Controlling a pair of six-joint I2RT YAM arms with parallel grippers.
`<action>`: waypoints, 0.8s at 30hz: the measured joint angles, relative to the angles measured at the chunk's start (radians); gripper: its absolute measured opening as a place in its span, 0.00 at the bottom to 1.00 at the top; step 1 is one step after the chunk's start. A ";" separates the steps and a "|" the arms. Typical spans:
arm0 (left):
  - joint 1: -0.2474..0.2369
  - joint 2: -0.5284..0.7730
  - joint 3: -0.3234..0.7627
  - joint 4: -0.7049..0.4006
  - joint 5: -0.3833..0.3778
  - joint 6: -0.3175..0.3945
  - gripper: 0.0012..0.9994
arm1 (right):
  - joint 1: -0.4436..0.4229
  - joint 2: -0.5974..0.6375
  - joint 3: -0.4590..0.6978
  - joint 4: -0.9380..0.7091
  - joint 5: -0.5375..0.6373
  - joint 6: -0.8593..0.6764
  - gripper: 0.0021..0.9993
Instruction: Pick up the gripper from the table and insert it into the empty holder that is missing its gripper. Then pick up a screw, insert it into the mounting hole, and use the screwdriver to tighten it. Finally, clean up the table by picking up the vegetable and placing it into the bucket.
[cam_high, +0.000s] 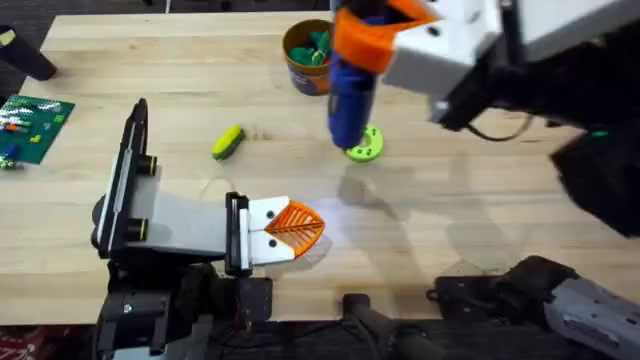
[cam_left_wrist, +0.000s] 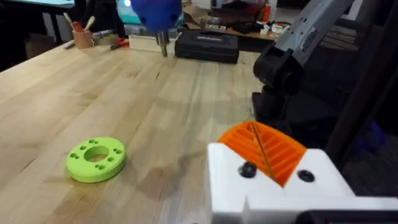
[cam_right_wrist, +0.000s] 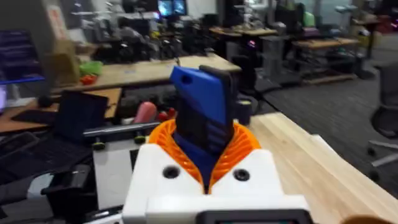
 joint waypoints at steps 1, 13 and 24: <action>0.000 0.000 0.000 0.000 0.000 0.000 0.01 | 0.017 0.021 -0.001 0.035 -0.003 0.006 0.03; 0.000 0.000 0.000 0.000 0.000 0.000 0.01 | 0.246 0.179 -0.003 0.394 -0.014 0.032 0.03; 0.000 0.000 0.000 0.000 0.000 0.000 0.01 | 0.314 0.255 -0.003 0.436 -0.010 0.031 0.03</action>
